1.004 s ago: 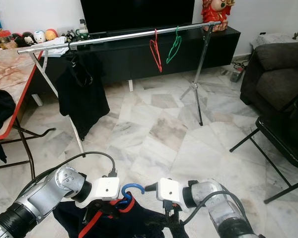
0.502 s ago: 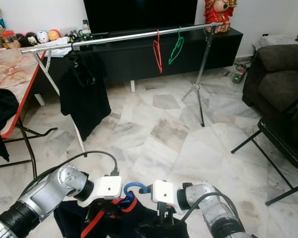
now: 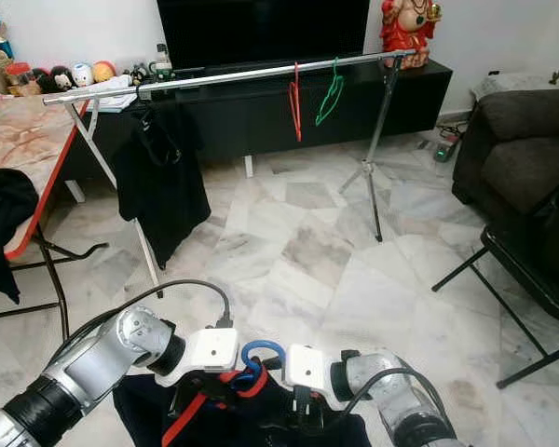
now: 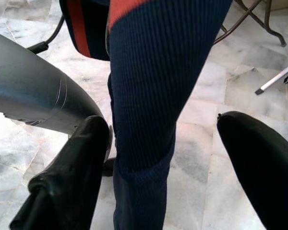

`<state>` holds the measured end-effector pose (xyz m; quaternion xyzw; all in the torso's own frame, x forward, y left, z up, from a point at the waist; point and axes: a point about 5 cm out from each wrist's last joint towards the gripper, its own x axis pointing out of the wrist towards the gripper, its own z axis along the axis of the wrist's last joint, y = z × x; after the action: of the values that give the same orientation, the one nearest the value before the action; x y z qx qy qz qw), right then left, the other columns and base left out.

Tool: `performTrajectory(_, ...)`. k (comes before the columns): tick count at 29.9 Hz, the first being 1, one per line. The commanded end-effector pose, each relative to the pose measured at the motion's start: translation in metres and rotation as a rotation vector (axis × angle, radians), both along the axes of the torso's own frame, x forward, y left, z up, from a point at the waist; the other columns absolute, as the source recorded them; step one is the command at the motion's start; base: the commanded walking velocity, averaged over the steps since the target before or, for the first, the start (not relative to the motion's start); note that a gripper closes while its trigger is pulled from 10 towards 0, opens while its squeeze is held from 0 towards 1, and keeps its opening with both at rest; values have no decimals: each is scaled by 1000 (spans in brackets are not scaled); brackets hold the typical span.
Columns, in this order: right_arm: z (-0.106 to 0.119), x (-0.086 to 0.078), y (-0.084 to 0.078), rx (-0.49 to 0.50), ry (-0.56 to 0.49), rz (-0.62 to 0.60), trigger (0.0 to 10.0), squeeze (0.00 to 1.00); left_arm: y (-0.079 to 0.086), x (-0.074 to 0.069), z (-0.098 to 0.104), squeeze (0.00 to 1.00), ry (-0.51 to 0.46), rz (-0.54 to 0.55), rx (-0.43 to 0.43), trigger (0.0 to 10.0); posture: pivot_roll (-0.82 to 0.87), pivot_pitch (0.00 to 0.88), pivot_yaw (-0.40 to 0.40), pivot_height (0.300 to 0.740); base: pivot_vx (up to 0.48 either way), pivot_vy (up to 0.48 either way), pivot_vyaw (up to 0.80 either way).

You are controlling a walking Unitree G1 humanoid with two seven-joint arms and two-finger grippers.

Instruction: Hang hanger

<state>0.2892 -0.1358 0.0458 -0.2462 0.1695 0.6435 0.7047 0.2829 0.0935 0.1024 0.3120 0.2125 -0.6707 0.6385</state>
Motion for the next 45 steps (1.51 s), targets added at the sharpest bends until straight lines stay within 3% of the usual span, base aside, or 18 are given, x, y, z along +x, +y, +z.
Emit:
performTrajectory(1, 4, 4, 2, -7, -24, 12, 0, 0, -5, 2, 10, 0, -29, -30, -16, 10000, -1, 19, 50, 740, 0, 0, 0)
performTrajectory(27, 10, 11, 2, 16, -58, -23, 0, 0, -3, 3, 11, 0, -38, -14, -8, 10000, 9, 52, 38, 740, 0, 0, 0)
performTrajectory(45, 4, 5, 3, 40, -49, -33, 0, 0, -3, 12, 15, 0, -80, 37, -33, 10000, -3, 94, 57, 740, 0, 0, 0)
